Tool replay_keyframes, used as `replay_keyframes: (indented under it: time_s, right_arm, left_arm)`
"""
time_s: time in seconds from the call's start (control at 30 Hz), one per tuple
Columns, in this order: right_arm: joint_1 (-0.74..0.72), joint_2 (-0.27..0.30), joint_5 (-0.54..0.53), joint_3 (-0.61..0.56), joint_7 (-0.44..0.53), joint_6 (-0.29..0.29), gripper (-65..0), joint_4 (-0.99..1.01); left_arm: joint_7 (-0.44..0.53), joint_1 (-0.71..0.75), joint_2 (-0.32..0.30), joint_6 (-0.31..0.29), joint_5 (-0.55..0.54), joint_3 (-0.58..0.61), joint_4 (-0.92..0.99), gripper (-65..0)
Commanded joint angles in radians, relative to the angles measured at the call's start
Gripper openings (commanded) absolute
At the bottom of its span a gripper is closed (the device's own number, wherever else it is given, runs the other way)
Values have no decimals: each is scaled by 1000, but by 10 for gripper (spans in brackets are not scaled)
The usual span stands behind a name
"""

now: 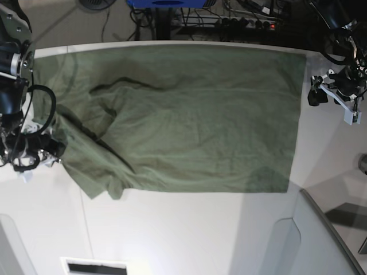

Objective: Layout the t-shirt on the table in an organized manner, then fold the t-shirt properly

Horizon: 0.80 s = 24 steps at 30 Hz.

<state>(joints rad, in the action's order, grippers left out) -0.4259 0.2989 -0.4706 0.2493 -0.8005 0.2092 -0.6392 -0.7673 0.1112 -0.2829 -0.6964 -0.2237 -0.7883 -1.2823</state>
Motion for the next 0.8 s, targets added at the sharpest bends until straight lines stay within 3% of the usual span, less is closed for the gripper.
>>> replay_keyframes:
  time_s: [0.0,0.23,0.37,0.47,0.77]
  right_arm:
    - [-23,15,0,2,-1,2,-330,-14]
    - [-23,-5,0,2,-3,2,-339,-17]
    - [-32,-5,0,2,-1,2,-474,-15]
    - [-37,-5,0,2,0,2,-531,-15]
    - [-37,-4,0,2,3,-4,-530,-17]
  left_arm:
    - [16,-8,-22,-2,-10,-4,-13,-115]
    - [16,-8,-22,-2,-10,-4,-13,-115]
    - [16,-8,-22,-2,-10,-4,-13,-115]
    - [16,-8,-22,-2,-10,-4,-13,-115]
    - [16,-8,-22,-2,-10,-4,-13,-115]
